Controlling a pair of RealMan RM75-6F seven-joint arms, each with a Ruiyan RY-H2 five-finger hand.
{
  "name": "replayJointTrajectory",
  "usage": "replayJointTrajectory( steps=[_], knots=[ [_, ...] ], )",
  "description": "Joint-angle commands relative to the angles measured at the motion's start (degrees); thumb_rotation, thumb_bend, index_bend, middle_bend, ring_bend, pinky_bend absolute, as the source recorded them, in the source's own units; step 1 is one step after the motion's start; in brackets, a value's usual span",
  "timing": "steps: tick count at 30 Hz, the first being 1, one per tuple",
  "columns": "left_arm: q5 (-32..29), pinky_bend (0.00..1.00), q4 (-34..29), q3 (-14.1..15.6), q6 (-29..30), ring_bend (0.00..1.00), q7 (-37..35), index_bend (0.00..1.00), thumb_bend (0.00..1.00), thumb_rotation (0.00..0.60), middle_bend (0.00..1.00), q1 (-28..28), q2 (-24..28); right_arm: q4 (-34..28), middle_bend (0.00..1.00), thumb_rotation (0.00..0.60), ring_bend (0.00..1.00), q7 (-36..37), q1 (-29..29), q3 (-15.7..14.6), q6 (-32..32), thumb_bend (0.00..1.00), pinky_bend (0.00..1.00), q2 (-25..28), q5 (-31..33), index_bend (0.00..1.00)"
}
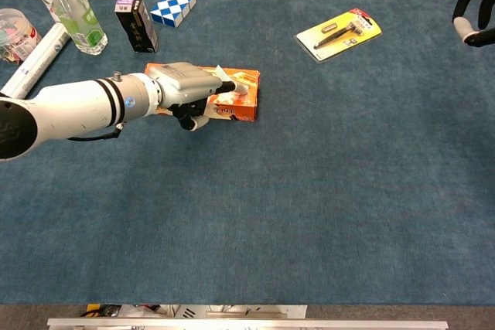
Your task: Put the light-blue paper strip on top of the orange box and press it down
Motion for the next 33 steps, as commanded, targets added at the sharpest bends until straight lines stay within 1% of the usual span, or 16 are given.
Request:
replayJointTrajectory(
  steps=[1,5,8,12,15,17,19,20,22,24,27,29,33],
  knots=[
    [0.61,1.00,-0.66,-0.21,0.46,1.00,-0.33,0.06,0.65,0.600,0.99,0.31,0.60,0.07,0.51,0.600,0.59,0.09,-0.06,0.04,0.04,0.45,0.86,0.07,0.03,0.32],
    [3.01,1.00,-2.61,-0.30,2.32,1.00,-1.39,0.06,0.65,0.600,0.98,1.76,2.23,-0.11,0.51,0.600,0.59,0.51,-0.25,0.35,0.35,0.45,0.86,0.49,0.08,0.32],
    [5.81,1.00,-4.04,-0.22,4.72,0.99,-2.52,0.06,0.65,0.600,0.94,3.60,3.63,-0.46,0.51,0.600,0.59,0.67,-0.59,0.44,0.80,0.45,0.86,1.11,-0.01,0.32],
    [11.03,0.94,-6.22,0.00,9.58,0.90,-5.16,0.06,0.65,0.600,0.86,7.34,5.73,-1.19,0.51,0.600,0.59,1.04,-1.51,0.39,1.44,0.45,0.86,2.28,0.41,0.32],
    [14.68,0.91,-7.64,0.47,13.52,0.83,-7.13,0.06,0.64,0.600,0.80,10.51,7.67,-1.79,0.51,0.600,0.59,1.13,-2.47,-0.06,2.08,0.45,0.85,3.38,0.32,0.31],
    [16.76,0.90,-8.35,0.84,16.68,0.79,-8.21,0.06,0.64,0.600,0.77,12.93,8.94,-2.44,0.51,0.600,0.57,1.15,-3.27,-0.55,2.41,0.45,0.83,4.41,0.30,0.31],
    [18.91,0.89,-8.58,1.08,20.21,0.76,-9.49,0.06,0.64,0.600,0.74,15.42,9.65,-3.04,0.50,0.600,0.53,1.22,-4.08,-1.02,2.77,0.42,0.77,5.32,0.29,0.30],
    [20.44,0.89,-8.46,1.37,22.63,0.74,-10.27,0.06,0.63,0.600,0.73,17.15,9.97,-3.48,0.49,0.600,0.51,1.19,-4.68,-1.42,2.97,0.39,0.72,5.94,0.37,0.30],
    [22.43,0.86,-8.17,2.09,25.81,0.72,-10.82,0.07,0.58,0.600,0.70,19.63,10.66,-4.11,0.48,0.600,0.46,1.20,-5.63,-2.07,3.36,0.36,0.66,6.77,0.42,0.30],
    [23.49,0.82,-8.11,2.86,28.71,0.67,-10.87,0.08,0.50,0.600,0.65,22.30,11.69,-4.31,0.46,0.600,0.43,1.40,-6.82,-2.81,4.13,0.34,0.62,7.35,0.28,0.30],
    [23.55,0.72,-8.39,3.29,32.07,0.56,-11.21,0.08,0.43,0.600,0.54,25.84,12.94,-4.09,0.45,0.600,0.40,2.03,-8.57,-3.77,5.16,0.32,0.59,7.73,0.38,0.30],
    [24.10,0.67,-7.87,3.31,35.10,0.51,-12.32,0.08,0.42,0.600,0.50,28.61,13.03,-3.97,0.44,0.600,0.39,2.89,-9.90,-4.47,5.95,0.30,0.58,7.87,0.27,0.30],
    [24.73,0.61,-7.04,3.66,40.00,0.44,-13.25,0.09,0.41,0.600,0.47,33.56,13.35,-3.70,0.43,0.600,0.38,3.16,-12.13,-5.93,7.85,0.26,0.57,8.30,-1.08,0.30]
  ],
)
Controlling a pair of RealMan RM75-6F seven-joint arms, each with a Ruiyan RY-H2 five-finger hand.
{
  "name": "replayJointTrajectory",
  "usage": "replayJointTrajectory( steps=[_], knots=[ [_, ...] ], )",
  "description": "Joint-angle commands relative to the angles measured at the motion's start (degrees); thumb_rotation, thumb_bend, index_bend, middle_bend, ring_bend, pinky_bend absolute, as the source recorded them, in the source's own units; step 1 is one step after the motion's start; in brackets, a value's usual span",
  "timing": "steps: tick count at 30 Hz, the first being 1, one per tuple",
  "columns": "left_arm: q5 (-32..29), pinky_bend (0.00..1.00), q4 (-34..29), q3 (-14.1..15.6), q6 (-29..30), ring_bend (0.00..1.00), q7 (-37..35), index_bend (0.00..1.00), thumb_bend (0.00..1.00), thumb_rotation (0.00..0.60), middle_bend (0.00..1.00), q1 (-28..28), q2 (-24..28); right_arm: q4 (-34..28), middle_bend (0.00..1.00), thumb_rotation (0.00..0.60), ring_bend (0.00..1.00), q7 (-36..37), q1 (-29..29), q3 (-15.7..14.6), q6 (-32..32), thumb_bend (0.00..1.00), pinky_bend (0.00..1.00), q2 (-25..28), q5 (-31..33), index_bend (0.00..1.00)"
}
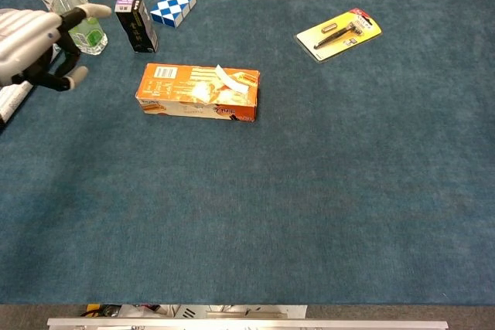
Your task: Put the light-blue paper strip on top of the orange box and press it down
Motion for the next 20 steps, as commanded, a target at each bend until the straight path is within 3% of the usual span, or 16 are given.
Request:
replayJointTrajectory(
  steps=[1,12,20],
  knots=[
    [0.66,0.60,0.57,0.57,4.35,0.44,-0.84,0.09,0.41,0.600,0.47,4.55,0.93,0.27,0.43,0.600,0.38,0.15,-1.63,-1.13,1.67,0.24,0.57,0.35,-1.19,0.30],
    [0.98,0.56,-1.50,1.43,12.71,0.43,-0.40,0.10,0.41,0.600,0.45,15.51,3.79,-0.19,0.43,0.600,0.38,2.17,-6.14,-4.04,5.15,0.18,0.56,1.23,-5.76,0.30],
    [4.90,0.54,-2.42,2.42,16.92,0.43,1.88,0.12,0.41,0.600,0.45,21.00,4.46,0.04,0.43,0.600,0.38,1.85,-7.36,-3.86,7.53,0.19,0.56,0.63,-8.48,0.30]
  ],
)
